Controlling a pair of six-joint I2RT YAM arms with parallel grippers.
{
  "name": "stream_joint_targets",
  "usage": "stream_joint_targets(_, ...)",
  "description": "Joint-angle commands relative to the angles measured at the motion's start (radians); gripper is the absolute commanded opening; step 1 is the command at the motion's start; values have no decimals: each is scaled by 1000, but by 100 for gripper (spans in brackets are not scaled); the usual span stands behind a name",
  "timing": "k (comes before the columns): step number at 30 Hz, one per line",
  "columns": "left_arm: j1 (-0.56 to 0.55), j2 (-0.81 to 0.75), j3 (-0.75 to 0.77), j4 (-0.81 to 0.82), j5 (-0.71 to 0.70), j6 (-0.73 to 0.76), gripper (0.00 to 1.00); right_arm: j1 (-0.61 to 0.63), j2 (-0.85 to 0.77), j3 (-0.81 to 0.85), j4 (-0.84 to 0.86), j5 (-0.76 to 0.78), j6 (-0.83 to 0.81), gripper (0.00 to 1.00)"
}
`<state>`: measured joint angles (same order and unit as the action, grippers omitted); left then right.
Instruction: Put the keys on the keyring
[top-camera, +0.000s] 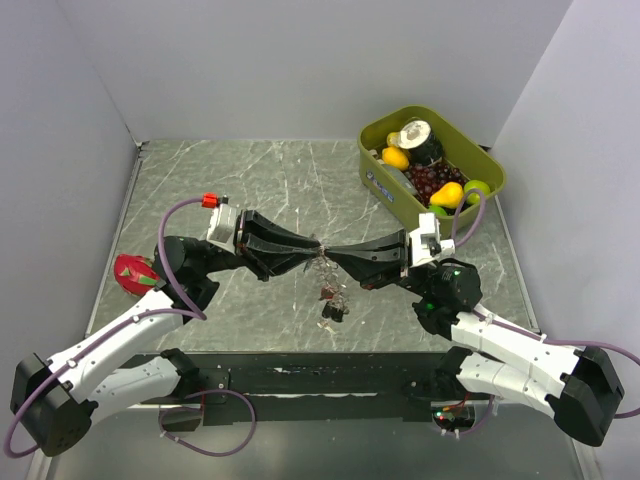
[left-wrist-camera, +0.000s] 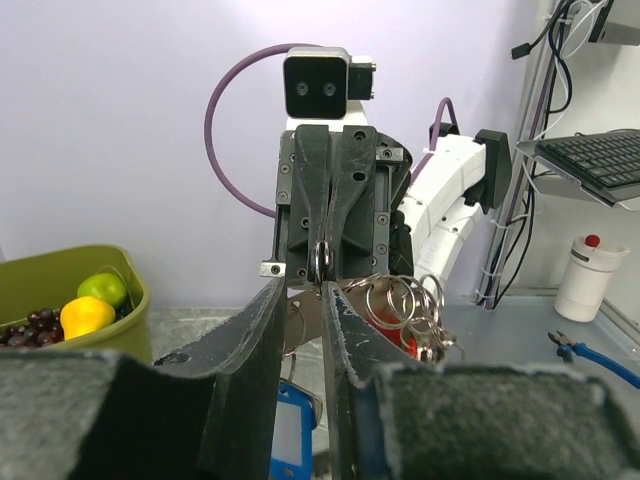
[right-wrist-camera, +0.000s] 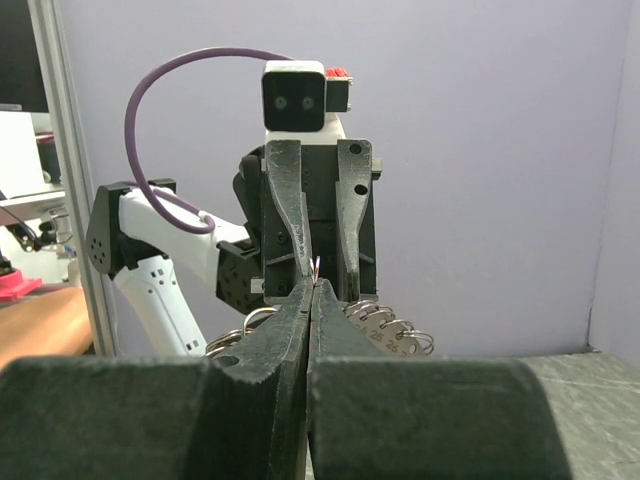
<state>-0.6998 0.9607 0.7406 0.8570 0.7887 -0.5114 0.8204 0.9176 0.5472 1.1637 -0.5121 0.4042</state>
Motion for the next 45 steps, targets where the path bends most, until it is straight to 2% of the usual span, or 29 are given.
stream_joint_targets(1,-6,18,32,57,17,-21,27,5,-23,-9,129,23,7,0)
stream_joint_targets(10,-24,27,40,39,18,2,22,5,-20,-20,140,26,12,0)
stream_joint_targets(14,-27,30,49,16,30,19,2,6,-20,-24,154,29,15,0)
stream_joint_targets(19,-29,19,43,5,9,27,3,5,-28,-29,162,35,13,0)
stream_joint_targets(20,-29,18,42,-2,-6,27,17,5,-28,-32,165,38,15,0)
stream_joint_targets(21,-27,15,42,-7,-15,24,22,5,-28,-33,172,40,19,0)
stream_joint_targets(24,-29,9,33,-1,-23,28,26,3,-20,-39,206,49,31,0)
stream_joint_targets(28,-29,10,26,13,-19,22,19,5,-3,-43,252,50,54,0)
stream_joint_targets(29,-30,13,28,14,-13,21,11,5,4,-43,266,50,64,0)
stream_joint_targets(31,-30,21,36,13,3,19,3,5,10,-44,278,50,71,0)
stream_joint_targets(39,-33,4,33,-10,-22,43,1,5,-2,-50,272,61,67,0)
stream_joint_targets(41,-36,-7,40,-57,-42,59,1,5,-9,-50,258,63,61,0)
stream_joint_targets(42,-35,-19,48,-85,-46,95,1,5,-16,-52,226,66,56,1)
stream_joint_targets(43,-35,-25,68,-126,-51,120,1,5,-25,-55,206,70,35,9)
stream_joint_targets(44,-35,-31,80,-222,-58,152,1,5,-51,-62,177,84,22,29)
stream_joint_targets(45,-36,-43,95,-290,-65,225,1,5,-66,-69,151,98,7,39)
